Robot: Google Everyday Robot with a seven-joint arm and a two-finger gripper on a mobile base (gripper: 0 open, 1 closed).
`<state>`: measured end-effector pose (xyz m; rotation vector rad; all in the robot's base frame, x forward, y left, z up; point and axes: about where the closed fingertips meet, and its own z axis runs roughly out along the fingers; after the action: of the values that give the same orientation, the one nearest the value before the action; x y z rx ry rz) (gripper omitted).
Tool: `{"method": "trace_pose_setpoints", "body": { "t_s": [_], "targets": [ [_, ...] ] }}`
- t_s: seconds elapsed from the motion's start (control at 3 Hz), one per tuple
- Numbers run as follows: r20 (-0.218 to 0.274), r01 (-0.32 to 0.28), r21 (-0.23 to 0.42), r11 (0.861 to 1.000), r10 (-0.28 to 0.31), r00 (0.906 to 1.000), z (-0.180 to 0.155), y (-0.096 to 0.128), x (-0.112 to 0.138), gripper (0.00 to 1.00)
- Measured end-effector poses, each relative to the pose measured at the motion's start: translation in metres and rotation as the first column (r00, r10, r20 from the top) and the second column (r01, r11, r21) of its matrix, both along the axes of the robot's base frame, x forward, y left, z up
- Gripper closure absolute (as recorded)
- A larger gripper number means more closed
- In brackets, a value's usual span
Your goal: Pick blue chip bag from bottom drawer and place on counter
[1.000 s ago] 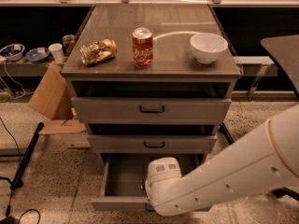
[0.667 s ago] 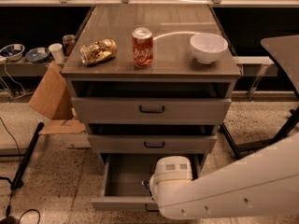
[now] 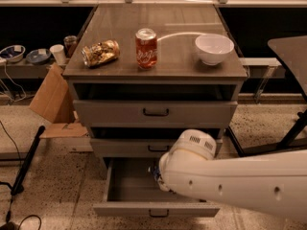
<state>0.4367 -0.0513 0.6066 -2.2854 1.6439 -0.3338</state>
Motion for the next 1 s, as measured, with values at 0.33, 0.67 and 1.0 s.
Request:
{"method": "trace_pose_setpoints", "body": {
  "t_s": [0.33,0.67,1.0],
  "targets": [
    [-0.014,0.122,0.040,0.992,-0.122,0.9925,0.047,-0.027,0.029,1.00],
    [-0.078,0.196,0.075,0.978,-0.190,0.9787,0.096,-0.054,0.035,1.00],
    [-0.121,0.146,0.078,0.986,-0.136,0.9833,0.133,-0.067,0.020,1.00]
  ]
}}
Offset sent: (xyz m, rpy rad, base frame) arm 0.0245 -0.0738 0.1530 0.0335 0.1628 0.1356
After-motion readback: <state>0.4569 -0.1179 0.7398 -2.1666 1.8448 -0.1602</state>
